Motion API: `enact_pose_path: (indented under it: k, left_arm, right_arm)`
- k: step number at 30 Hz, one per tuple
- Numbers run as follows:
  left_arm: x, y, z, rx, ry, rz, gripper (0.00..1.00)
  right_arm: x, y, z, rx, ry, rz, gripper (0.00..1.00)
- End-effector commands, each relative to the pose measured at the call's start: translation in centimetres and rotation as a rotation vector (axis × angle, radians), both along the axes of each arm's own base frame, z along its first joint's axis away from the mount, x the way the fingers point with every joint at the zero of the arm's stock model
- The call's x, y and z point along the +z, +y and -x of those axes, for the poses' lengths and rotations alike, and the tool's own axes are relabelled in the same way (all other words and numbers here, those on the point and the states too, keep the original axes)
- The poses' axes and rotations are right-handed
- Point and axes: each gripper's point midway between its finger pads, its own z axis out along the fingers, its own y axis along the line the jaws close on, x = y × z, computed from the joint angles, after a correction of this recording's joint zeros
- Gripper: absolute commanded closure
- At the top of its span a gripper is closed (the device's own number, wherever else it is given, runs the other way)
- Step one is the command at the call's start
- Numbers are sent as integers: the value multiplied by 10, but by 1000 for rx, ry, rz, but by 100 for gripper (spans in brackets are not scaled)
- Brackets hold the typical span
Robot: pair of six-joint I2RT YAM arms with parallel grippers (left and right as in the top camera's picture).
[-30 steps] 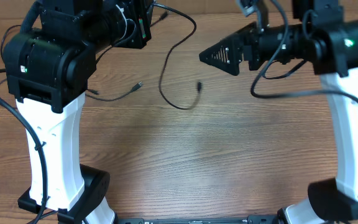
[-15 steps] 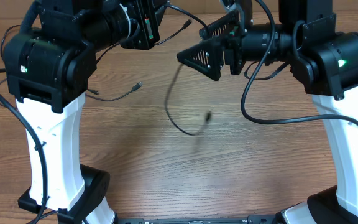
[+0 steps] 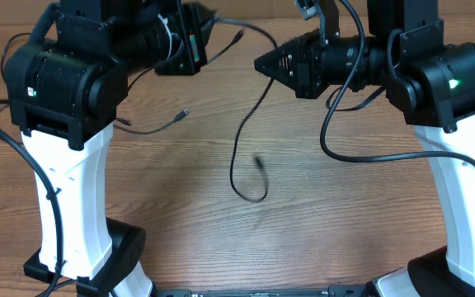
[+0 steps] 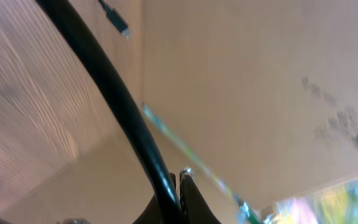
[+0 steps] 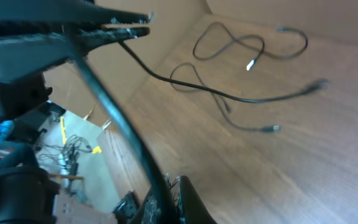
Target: Untangle cables
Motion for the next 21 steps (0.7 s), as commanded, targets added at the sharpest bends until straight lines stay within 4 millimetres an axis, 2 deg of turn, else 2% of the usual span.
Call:
enact_pose_path:
  k: [1,4,7,9,13,17,21]
  left_arm:
    - [-10,40,-6,168,-11,-164,96]
    - [-22,62,-3,212,1,-318,93]
    - [-31,75,1,177,-3,-466,73]
    - [-34,75,2,118,-13,-537,58]
    - [-39,74,3,7,-41,-654,41]
    - [-43,69,7,-133,-76,-747,40]
    - [-44,50,12,-363,-173,-823,39]
  right_arm:
    - [-2,-1,3,-44,87,-17,96]
    - [-3,-1,4,-93,186,-45,96]
    - [-3,-1,4,-161,317,-88,96]
    - [-3,-1,4,-189,371,-106,96]
    - [-2,0,5,-192,391,-115,96]
    - [-2,0,6,-184,399,-117,96]
    - [-3,1,9,-164,389,-110,96]
